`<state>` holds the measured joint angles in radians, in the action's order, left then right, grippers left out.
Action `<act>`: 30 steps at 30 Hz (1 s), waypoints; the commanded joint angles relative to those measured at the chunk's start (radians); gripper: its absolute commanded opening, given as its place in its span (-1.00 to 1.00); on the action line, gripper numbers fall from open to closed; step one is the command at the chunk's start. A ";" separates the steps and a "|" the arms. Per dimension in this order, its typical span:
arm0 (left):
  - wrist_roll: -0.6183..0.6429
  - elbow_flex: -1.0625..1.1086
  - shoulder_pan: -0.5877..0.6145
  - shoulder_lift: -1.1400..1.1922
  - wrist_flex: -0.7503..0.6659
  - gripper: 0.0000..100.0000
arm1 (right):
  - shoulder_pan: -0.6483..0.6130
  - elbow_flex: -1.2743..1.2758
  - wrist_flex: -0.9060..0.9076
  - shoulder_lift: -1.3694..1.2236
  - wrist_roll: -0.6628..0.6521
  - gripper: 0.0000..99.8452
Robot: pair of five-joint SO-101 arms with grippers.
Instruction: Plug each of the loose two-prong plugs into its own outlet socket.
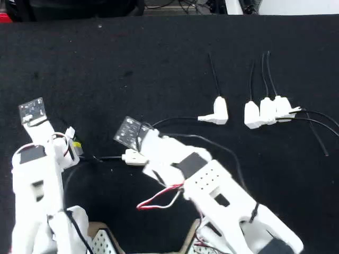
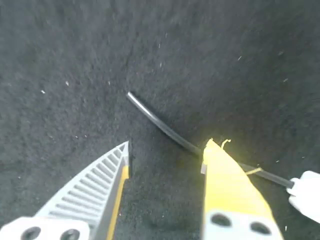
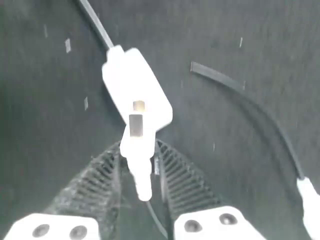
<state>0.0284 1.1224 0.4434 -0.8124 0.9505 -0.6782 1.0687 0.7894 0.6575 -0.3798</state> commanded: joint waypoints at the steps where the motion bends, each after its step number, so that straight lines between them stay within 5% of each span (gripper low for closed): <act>1: 0.002 0.084 -0.039 -0.267 0.005 -0.52 | -0.061 -0.041 -0.114 -0.041 0.092 -0.98; 15: 0.002 0.262 -0.300 -0.825 0.135 -0.52 | -0.095 0.288 -0.491 0.093 0.178 -0.98; 30: 0.002 0.374 -0.484 -1.010 0.135 -0.52 | -0.198 0.306 -0.517 0.099 0.178 -0.98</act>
<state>0.0284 1.5014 0.0015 -1.8159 1.0825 -0.8608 1.3848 0.2984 0.7173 -0.2110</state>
